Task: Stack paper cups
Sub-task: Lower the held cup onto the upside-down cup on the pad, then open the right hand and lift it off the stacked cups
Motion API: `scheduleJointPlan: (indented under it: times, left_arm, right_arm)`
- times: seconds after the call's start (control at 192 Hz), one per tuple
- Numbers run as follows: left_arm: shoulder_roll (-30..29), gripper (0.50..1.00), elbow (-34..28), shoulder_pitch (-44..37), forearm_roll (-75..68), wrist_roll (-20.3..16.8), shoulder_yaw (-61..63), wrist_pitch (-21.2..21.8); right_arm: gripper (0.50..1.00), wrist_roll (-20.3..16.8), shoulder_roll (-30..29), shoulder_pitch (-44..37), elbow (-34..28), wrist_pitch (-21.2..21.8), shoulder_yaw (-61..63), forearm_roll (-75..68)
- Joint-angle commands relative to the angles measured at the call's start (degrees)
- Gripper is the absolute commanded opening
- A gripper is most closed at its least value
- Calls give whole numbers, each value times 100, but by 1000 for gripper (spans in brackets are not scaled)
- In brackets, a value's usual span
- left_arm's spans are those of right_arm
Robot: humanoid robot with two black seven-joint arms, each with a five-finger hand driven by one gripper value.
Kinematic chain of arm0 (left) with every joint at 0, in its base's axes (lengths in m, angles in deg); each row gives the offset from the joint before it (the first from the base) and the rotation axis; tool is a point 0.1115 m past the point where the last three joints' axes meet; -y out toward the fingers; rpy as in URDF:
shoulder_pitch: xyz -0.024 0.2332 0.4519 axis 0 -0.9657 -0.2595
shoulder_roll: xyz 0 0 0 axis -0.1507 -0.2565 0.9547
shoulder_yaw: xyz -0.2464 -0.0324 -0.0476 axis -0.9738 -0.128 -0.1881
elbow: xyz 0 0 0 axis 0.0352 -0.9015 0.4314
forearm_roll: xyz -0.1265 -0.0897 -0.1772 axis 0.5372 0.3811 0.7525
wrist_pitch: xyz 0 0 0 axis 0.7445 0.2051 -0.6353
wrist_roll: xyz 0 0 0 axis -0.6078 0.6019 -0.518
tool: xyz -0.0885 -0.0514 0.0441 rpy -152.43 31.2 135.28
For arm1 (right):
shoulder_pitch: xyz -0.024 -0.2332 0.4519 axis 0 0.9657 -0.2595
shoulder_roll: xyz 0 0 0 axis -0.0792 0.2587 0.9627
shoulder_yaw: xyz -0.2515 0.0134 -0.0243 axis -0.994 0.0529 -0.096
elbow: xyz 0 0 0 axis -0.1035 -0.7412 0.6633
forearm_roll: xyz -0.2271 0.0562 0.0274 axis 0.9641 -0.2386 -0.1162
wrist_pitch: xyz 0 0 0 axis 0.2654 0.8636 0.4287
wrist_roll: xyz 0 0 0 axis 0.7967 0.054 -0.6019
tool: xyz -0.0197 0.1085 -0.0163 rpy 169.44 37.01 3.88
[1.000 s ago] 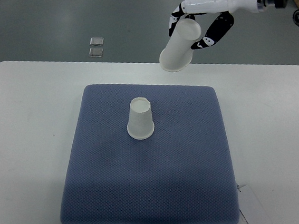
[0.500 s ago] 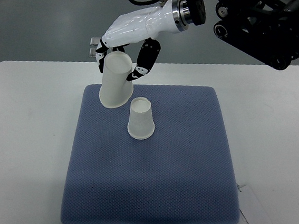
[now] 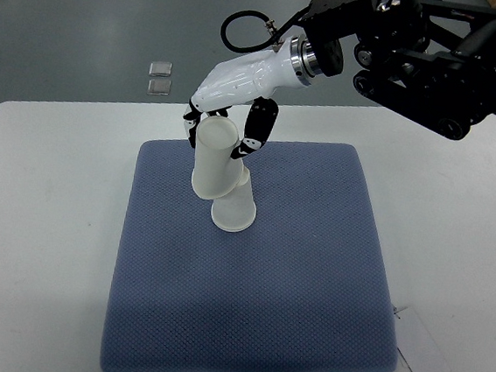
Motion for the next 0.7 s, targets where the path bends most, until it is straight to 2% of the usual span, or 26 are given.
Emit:
scheduleJointPlan:
  times: [0.0, 0.177, 0.38, 0.693]
  left_arm:
    - [0, 1000, 0, 2, 0, 0, 0, 0]
    - [0, 1000, 0, 2, 0, 0, 0, 0]
    - [0, 1000, 0, 2, 0, 0, 0, 0]
    - [0, 1000, 0, -7, 0, 0, 0, 0]
  right_arm:
    - [500, 4, 3, -10, 109, -39, 0, 2]
    - [500, 4, -15, 16, 127, -65, -71, 2]
    - [500, -5, -33, 51, 214, -311, -396, 2]
    - [500, 4, -59, 157, 355, -320, -484, 2]
